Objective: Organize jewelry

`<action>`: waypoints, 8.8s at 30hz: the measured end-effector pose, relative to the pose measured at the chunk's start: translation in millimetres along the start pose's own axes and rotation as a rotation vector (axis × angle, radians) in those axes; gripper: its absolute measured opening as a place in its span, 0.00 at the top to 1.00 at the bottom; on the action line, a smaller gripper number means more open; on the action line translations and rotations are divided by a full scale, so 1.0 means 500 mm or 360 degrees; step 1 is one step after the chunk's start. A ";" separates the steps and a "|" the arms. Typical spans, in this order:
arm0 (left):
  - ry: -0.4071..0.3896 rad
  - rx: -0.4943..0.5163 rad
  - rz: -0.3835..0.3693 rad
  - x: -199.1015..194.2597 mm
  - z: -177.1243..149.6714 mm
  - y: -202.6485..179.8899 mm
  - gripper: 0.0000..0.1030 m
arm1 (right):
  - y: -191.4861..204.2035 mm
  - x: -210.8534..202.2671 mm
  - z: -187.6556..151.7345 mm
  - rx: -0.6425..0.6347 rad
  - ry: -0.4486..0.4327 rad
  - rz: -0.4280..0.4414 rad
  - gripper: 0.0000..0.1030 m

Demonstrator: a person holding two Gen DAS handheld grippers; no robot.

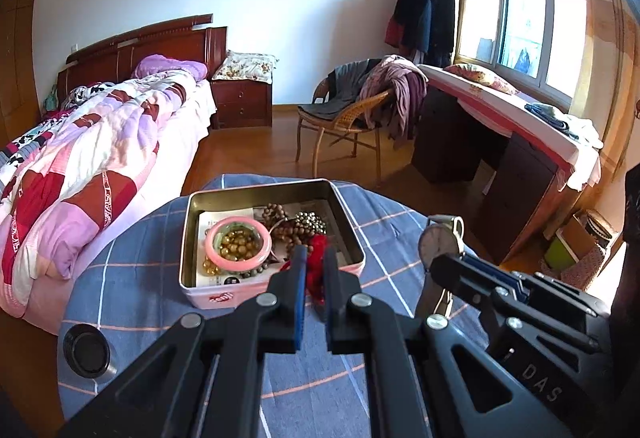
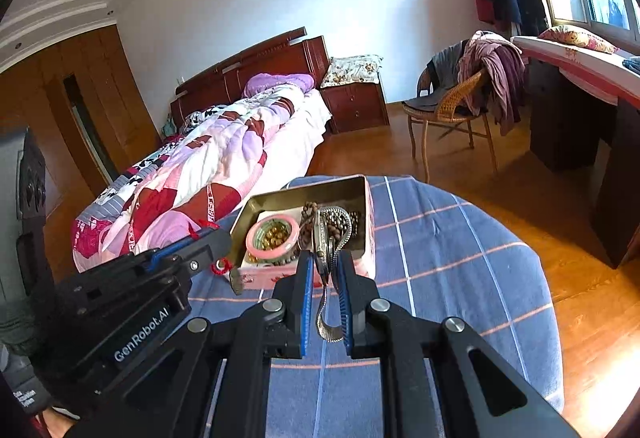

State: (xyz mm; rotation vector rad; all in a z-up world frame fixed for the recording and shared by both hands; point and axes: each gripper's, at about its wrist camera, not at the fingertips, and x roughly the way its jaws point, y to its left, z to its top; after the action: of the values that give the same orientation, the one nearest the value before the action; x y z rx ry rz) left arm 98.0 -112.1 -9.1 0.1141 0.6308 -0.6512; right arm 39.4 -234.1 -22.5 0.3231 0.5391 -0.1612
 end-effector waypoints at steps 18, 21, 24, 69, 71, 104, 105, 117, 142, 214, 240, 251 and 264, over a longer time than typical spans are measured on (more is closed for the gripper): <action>-0.0052 -0.0021 0.0004 -0.014 0.041 0.011 0.92 | 0.037 -0.014 0.066 -0.0073 -0.0097 0.0043 0.88; -0.0064 -0.0019 0.0011 -0.013 0.049 0.013 0.92 | 0.041 -0.013 0.073 -0.0083 -0.0112 0.0049 0.88; -0.0073 -0.0019 0.0018 -0.011 0.057 0.015 0.92 | 0.042 -0.008 0.083 -0.0090 -0.0125 0.0048 0.88; 0.0240 -0.0176 0.0182 0.240 0.064 0.097 0.92 | -0.035 0.331 0.117 0.0045 0.0219 -0.0013 0.88; 0.0255 -0.0177 0.0194 0.249 0.059 0.095 0.92 | -0.043 0.340 0.115 0.0050 0.0235 -0.0016 0.88; 0.0323 -0.0058 0.0302 0.304 0.042 0.094 0.92 | -0.039 0.362 0.097 0.0014 0.0228 -0.0006 0.89; 0.0325 -0.0046 0.0308 0.305 0.043 0.092 0.92 | -0.040 0.356 0.095 0.0019 0.0221 -0.0013 0.89; 0.0301 0.0042 0.0408 0.287 0.053 0.079 0.11 | -0.057 0.331 0.078 0.0109 0.0245 -0.0085 0.74; 0.0236 0.0065 0.0411 0.214 0.009 0.106 0.00 | -0.042 0.268 0.049 0.0197 0.0202 -0.0196 0.33; -0.0310 0.0135 0.0112 -0.095 -0.027 0.042 0.00 | 0.071 -0.131 0.014 0.0001 -0.0472 -0.0419 0.19; -0.0333 0.0112 0.0131 -0.101 -0.028 0.048 0.00 | 0.067 -0.124 0.012 0.0005 -0.0450 -0.0402 0.18; -0.0338 0.0117 0.0145 -0.102 -0.026 0.049 0.00 | 0.063 -0.125 0.010 0.0015 -0.0452 -0.0403 0.18; -0.0350 0.0131 0.0163 -0.104 -0.022 0.047 0.00 | 0.070 -0.122 0.011 0.0020 -0.0451 -0.0402 0.18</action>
State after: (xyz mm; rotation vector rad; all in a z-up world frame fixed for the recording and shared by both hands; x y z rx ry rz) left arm 74.5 -62.5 9.9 0.1484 0.3839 -0.5814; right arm -1.4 -199.4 23.3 0.2384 0.2961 -0.4483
